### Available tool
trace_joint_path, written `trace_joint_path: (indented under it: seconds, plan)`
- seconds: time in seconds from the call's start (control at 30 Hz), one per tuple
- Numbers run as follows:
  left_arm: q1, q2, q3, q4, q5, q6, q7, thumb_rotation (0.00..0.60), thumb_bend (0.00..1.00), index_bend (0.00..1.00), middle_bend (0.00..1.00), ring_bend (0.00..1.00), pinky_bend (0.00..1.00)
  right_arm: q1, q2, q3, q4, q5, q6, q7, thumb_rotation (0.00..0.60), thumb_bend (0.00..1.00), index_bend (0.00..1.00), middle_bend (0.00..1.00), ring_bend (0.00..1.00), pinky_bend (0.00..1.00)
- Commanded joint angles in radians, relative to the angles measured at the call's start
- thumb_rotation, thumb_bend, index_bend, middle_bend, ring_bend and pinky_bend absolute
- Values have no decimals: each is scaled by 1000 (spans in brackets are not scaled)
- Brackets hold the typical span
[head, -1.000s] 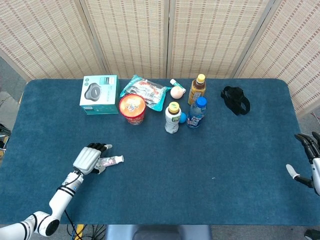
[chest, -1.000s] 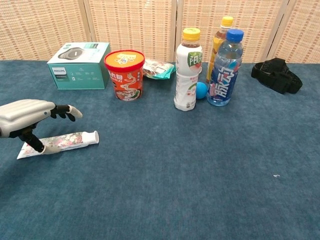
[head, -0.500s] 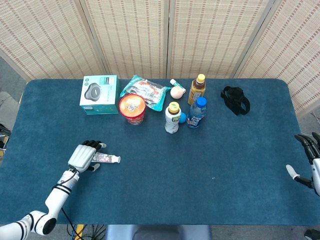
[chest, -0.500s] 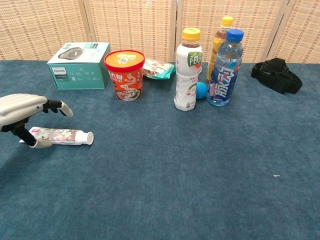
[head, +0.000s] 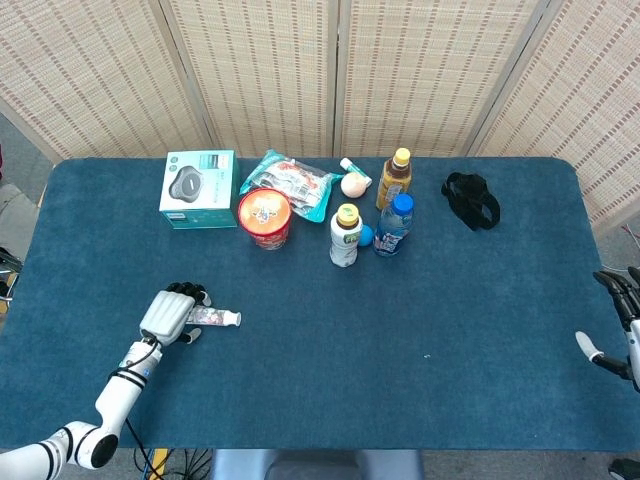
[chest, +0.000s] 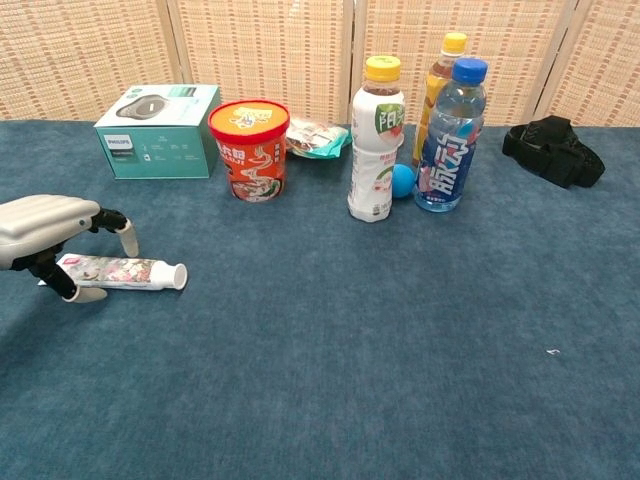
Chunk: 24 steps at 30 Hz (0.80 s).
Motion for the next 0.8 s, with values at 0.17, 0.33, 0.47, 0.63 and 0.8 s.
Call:
trace_joint_path:
  seconds: [0.17,0.33,0.47,0.63,0.8]
  plan:
    - [-7,-9,-5,14,-5,-3,-8,600,245,410,281,198,190,-1,0,0,2,-1,0,3,600,182,166,197,39,0]
    - [-11,-13,-9,25,-8,-7,-23,600,301,438,310,202,190,-2,1,0,1,-3,0,4,600,181,166,197,39,0]
    - [-15,-11,-7,26,-15,-19,-24,600,322,447,320,206,189,-3,1,0,0,-3,0,6,600,182,166,197,39,0]
    - [-18,-5,-3,17,-26,-35,-21,600,322,429,320,206,189,-4,2,0,0,-4,1,7,600,181,166,198,39,0]
    - [-17,-12,-7,27,-23,-25,-39,600,323,460,351,229,189,-4,3,0,-1,-4,1,6,600,181,166,197,39,0]
